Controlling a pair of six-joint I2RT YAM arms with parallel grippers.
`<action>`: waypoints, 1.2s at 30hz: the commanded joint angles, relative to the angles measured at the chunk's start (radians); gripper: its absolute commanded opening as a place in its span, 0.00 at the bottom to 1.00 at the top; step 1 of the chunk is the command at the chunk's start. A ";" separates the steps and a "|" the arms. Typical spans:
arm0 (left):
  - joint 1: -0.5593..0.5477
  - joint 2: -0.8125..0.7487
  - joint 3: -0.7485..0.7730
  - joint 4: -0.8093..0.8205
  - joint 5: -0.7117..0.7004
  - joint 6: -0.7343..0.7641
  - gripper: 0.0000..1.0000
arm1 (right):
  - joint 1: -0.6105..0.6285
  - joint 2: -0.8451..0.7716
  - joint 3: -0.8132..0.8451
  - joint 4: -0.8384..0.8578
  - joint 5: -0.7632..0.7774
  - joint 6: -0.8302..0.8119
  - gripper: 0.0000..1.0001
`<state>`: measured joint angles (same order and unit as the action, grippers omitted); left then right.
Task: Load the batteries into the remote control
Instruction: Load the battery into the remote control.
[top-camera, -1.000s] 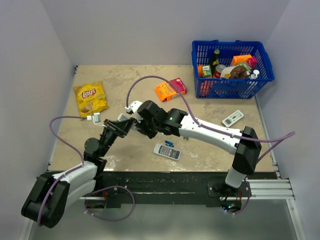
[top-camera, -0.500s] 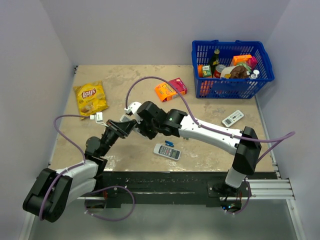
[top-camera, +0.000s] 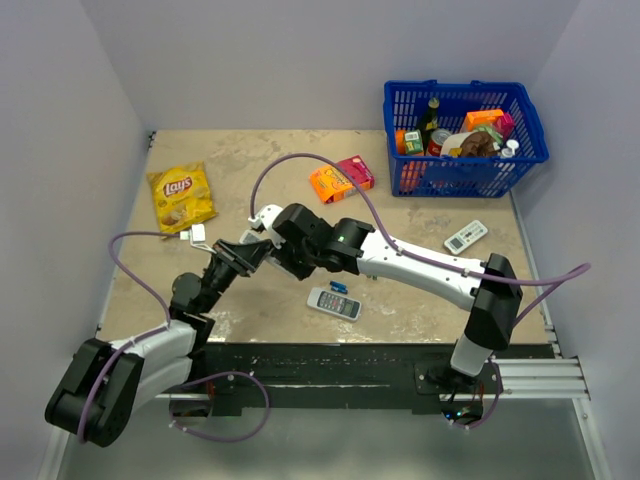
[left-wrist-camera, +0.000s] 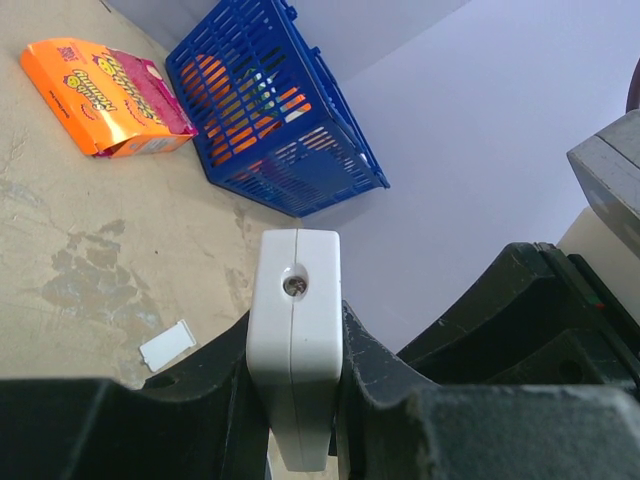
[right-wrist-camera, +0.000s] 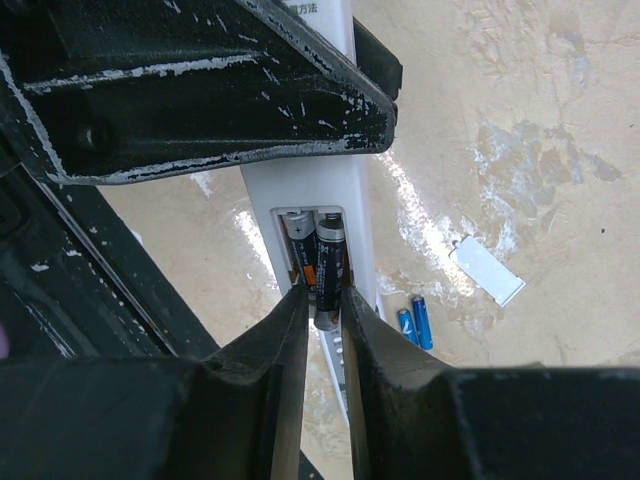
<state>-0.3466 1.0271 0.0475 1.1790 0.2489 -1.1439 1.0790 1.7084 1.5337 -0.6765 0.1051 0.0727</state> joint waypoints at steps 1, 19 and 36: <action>-0.003 -0.027 -0.087 0.077 0.021 -0.065 0.00 | -0.008 0.005 0.042 -0.017 0.073 0.012 0.25; -0.003 0.047 -0.110 0.129 -0.013 -0.096 0.00 | -0.008 -0.041 0.028 0.015 0.071 0.024 0.57; -0.003 0.071 -0.117 0.153 -0.016 -0.132 0.00 | -0.008 -0.165 -0.021 0.110 0.081 0.044 0.65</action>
<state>-0.3485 1.1061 0.0475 1.2640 0.2317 -1.2503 1.0714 1.6062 1.5284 -0.6422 0.1669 0.0971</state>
